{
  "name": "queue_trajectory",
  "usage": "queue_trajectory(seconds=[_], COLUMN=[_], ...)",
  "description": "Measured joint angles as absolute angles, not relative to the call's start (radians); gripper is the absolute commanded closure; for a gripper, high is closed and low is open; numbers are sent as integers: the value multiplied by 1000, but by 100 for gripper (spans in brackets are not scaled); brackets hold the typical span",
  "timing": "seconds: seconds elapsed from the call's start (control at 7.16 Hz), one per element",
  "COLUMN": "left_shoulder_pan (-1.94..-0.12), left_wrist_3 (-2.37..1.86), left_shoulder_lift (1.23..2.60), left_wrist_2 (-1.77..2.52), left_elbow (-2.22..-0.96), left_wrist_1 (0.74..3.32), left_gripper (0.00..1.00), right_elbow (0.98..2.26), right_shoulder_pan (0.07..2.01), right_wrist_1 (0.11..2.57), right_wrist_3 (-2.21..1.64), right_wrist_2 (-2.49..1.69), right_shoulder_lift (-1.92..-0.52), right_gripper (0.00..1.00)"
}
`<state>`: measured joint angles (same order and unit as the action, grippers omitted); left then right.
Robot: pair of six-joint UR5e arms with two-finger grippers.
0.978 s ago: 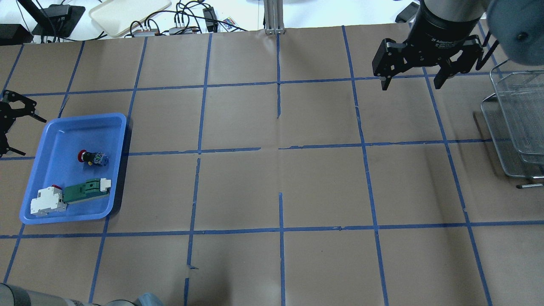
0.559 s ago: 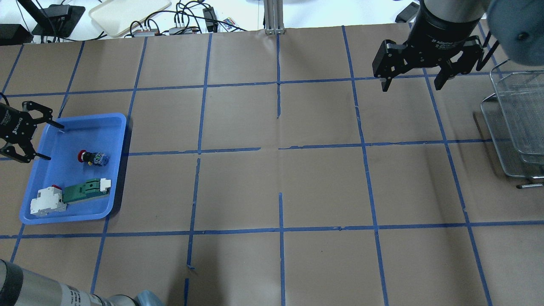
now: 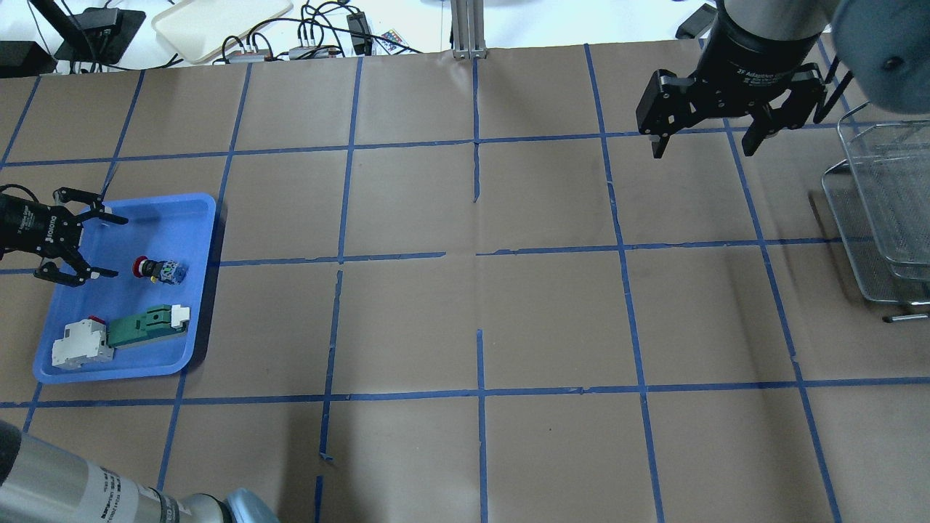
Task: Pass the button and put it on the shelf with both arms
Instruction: 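Lower the left gripper onto the red-capped button in the tray, then close the left gripper on the red button and lift it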
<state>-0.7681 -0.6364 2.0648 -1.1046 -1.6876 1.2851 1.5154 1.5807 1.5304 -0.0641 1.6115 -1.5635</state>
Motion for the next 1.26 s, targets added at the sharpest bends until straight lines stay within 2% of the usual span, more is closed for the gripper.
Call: queue_trajectory(seconds=[0.7,0.84,0.98,1.26], left_shoulder_pan=[-764,-764,-764,-764], left_wrist_3=[-638,-639,-639,-641], left_shoulder_lift=[2113,2122,2132,2146], left_wrist_2=[-1077,-1078,-1077,-1077], left_elbow=[-1703,-1702,-1700,-1693], left_wrist_1=[1293,1293,1292,1292], left_gripper=[0,3,15,51], right_elbow=[1529,1530,1530,1531], right_shoulder_pan=[1580,1580,1580,1580], right_wrist_1=[1537,1537,1537,1538], right_wrist_3=[-66,-66,-66,-65], right_wrist_2=[1612,1611,1610,1609], right_shoulder_lift=[-1565,-1565,-1565,-1565], right_gripper=[0,0,0,0])
